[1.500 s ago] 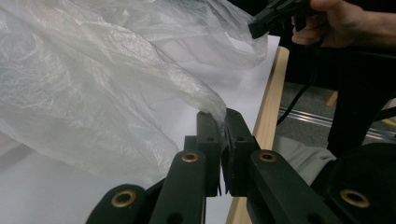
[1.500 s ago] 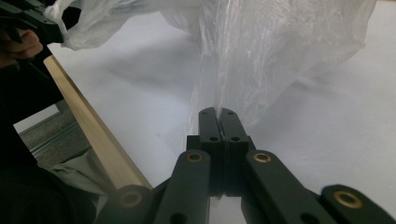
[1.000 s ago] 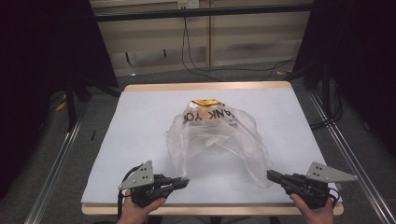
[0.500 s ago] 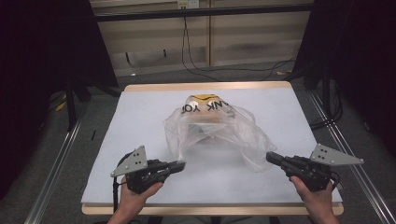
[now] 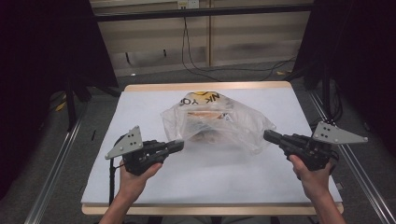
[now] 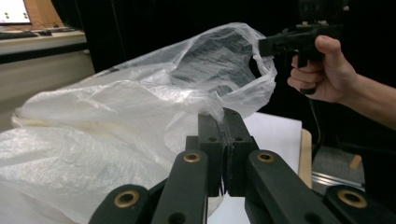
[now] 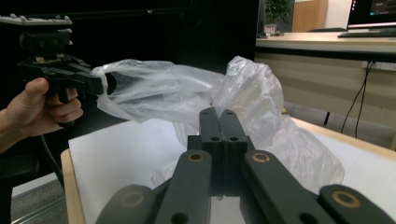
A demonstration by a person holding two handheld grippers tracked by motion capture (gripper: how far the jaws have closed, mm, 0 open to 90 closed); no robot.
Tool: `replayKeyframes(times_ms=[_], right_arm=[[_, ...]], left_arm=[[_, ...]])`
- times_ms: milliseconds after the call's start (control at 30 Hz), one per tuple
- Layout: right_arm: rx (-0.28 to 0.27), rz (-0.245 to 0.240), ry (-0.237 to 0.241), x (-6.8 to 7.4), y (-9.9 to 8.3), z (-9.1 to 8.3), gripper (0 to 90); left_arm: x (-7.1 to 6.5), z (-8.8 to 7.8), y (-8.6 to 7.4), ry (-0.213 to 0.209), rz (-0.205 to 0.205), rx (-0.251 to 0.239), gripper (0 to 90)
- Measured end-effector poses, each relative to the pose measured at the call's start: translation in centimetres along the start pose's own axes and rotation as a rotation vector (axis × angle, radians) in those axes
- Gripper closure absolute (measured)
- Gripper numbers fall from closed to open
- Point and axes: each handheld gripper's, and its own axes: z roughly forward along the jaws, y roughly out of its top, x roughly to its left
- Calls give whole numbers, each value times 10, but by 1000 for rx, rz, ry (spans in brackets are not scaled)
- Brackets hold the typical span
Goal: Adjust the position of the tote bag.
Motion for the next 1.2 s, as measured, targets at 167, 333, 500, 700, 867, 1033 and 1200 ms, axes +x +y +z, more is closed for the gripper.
replayKeyframes(times_ms=[167, 333, 500, 700, 867, 1033, 1200], right_arm=[[-20, -2, -4, -8, 14, 6, 900], [-29, -13, -9, -16, 30, 11, 900], [-42, -31, -19, -24, 52, 15, 900], [-57, -33, -22, -29, 67, 21, 900], [-81, -30, -22, -32, 81, 27, 900], [-89, -33, -31, -34, 91, 30, 900], [-104, -40, -53, -45, 110, 31, 900]], left_arm=[[10, 0, 9, 18, 2, 3, 884], [18, -4, 20, 34, 8, -19, 885], [30, -12, 44, 72, 41, -43, 885], [38, -13, 60, 89, 49, -64, 885], [48, -11, 64, 100, 35, -65, 885], [56, -12, 68, 109, 20, -77, 885], [66, -16, 80, 130, 21, -95, 886]])
